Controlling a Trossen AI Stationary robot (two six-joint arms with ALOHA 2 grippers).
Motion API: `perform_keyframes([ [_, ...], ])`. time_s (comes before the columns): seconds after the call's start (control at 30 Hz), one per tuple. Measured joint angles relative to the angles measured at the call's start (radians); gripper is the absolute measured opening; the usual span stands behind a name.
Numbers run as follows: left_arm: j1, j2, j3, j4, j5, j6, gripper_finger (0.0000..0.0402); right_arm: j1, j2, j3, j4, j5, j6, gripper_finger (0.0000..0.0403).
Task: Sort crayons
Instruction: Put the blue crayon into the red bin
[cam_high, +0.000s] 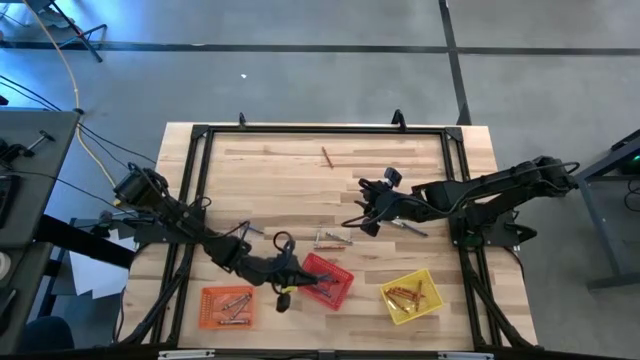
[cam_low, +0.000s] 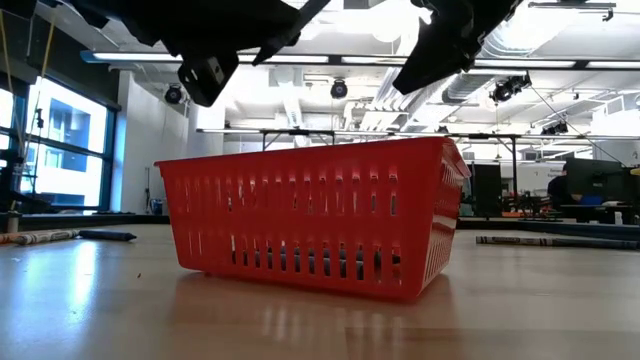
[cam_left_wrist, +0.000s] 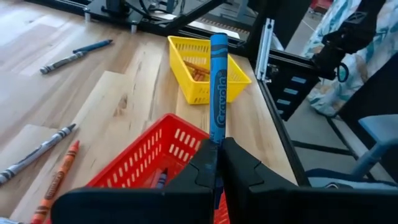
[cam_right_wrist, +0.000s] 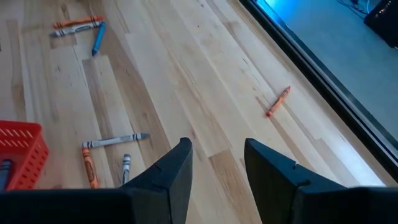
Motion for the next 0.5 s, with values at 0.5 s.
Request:
perform_keyframes([
  [0.5, 0.007, 0.000, 0.000, -0.036, -0.027, -0.053, 0.0000, 0.000, 0.000, 0.000, 0.000, 0.000, -0.086, 0.0139],
])
